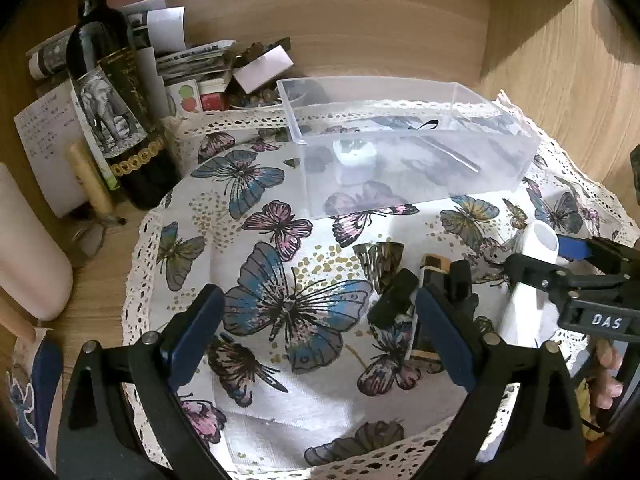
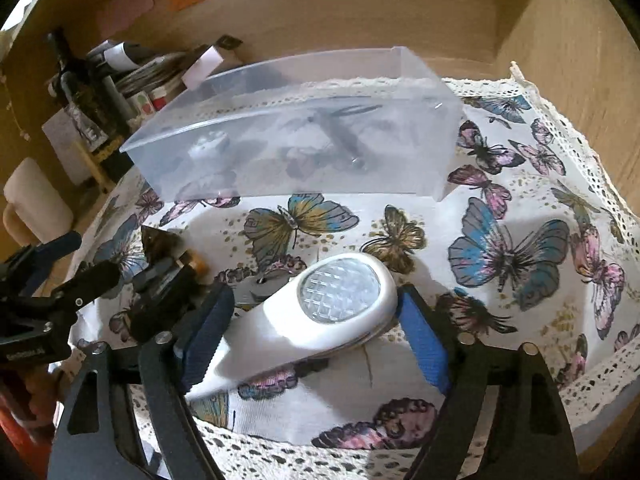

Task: Organize rigid objects
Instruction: 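Grasp the white handheld device with the right tool while the left tool grasps the dark cone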

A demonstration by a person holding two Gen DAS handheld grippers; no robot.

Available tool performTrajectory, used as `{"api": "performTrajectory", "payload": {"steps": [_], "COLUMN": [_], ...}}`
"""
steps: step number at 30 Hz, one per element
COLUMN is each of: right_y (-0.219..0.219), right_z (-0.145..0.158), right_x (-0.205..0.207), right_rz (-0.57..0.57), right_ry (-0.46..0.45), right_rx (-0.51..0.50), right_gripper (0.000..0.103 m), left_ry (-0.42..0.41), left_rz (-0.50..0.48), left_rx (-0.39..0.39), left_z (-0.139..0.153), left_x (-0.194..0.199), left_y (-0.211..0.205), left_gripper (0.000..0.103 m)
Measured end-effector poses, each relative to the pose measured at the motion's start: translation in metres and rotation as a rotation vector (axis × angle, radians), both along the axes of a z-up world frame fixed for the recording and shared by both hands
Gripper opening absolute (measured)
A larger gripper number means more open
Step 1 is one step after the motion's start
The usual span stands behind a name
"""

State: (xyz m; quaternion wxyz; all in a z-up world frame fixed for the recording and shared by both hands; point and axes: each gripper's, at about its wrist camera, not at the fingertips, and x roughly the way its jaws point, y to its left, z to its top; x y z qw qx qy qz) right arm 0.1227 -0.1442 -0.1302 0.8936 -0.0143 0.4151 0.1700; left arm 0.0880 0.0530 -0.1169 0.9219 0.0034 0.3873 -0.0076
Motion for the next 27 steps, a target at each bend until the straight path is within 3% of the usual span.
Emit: {"api": "performTrajectory", "payload": {"steps": [1,4,10,15,20,24,27], "right_y": [0.0,-0.003,-0.01,-0.016,-0.023,-0.033,-0.035], "right_z": [0.0,0.002,0.005,0.006,0.007,0.004,-0.002], "right_x": [0.0,0.001,0.011,0.036,0.039,0.027,0.015], "right_rz": [0.013,0.052,0.133,0.209,0.157,0.095,0.074], "right_ry": [-0.004,-0.01,-0.057,-0.043,-0.011,-0.001,0.003], "right_rx": [-0.008,-0.022,-0.111,-0.144,-0.139,-0.121,-0.123], "right_gripper": [0.065,0.055,0.048,0.048,0.05,0.067,0.067], "left_ry": [0.001,0.003,0.023,0.046,0.098,0.129,0.124], "left_rz": [-0.001,-0.006,-0.023,-0.022,-0.014,-0.041,-0.053], "left_rx": [-0.003,-0.009,-0.009,0.001,-0.037,-0.054,-0.046], "left_z": [0.0,0.002,0.003,-0.001,-0.009,-0.016,-0.015], "left_x": [0.001,0.003,0.013,0.026,0.042,0.048,0.048], "left_y": [0.0,-0.001,-0.006,-0.011,-0.013,-0.018,-0.022], "left_gripper": [0.098,0.093,0.085,0.081,0.068,0.046,0.033]}}
